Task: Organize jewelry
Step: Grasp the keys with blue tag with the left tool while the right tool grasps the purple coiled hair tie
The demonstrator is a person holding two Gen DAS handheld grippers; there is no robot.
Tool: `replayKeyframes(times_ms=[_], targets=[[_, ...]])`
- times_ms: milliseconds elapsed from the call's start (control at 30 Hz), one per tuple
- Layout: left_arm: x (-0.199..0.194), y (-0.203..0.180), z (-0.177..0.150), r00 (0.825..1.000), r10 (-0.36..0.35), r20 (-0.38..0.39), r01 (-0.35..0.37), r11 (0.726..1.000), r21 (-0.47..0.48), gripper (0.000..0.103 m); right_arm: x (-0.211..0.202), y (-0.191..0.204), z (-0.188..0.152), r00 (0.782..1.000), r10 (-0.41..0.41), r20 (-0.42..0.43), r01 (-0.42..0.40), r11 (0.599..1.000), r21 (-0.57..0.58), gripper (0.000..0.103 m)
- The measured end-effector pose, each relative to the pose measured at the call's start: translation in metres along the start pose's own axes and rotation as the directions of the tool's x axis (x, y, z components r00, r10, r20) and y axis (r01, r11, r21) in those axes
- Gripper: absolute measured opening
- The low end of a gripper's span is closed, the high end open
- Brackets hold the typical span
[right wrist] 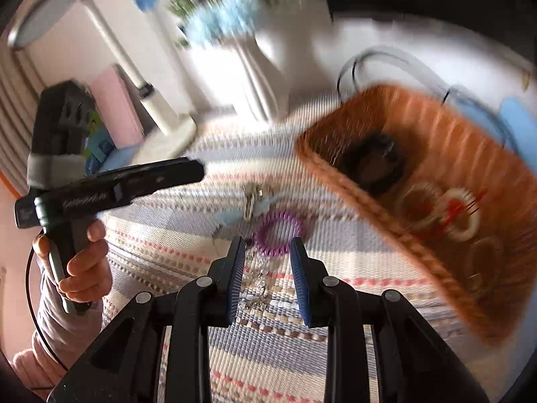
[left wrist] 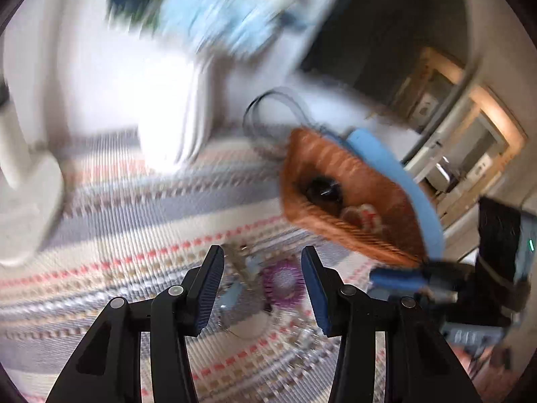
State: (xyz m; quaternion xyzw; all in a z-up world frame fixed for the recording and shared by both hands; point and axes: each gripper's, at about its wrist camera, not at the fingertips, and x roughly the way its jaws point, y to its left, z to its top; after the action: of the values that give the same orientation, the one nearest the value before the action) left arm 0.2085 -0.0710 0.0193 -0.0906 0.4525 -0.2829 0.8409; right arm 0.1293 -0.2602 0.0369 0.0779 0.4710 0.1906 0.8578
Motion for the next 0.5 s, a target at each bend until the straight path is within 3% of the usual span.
replayKeyframes(times_ms=[167,433,467,500], targets=[[0.054,0.023,0.003,0.994,0.071,-0.088,-0.078,0.993,-0.083,0.049,0.043,-0.008,0.001,0.996,-0.072,-0.057,0.073,0.997,0.017,0.03],[0.082,-0.004,-0.006,0.976,0.201,-0.084,-0.198,0.979,0.042,0.049,0.074,-0.009,0.001,0.987,-0.157,-0.047,0.156,0.987,-0.026,0.03],[0.082,-0.006,-0.007,0.975,0.206,-0.079,-0.203,0.978,0.05,0.047,0.076,-0.008,0.002,0.986,-0.162,-0.047,0.16,0.987,-0.031,0.03],[0.084,-0.01,-0.007,0.976,0.204,-0.077,-0.2,0.978,0.057,0.039,0.077,-0.006,0.002,0.984,-0.173,-0.036,0.172,0.984,-0.041,0.03]])
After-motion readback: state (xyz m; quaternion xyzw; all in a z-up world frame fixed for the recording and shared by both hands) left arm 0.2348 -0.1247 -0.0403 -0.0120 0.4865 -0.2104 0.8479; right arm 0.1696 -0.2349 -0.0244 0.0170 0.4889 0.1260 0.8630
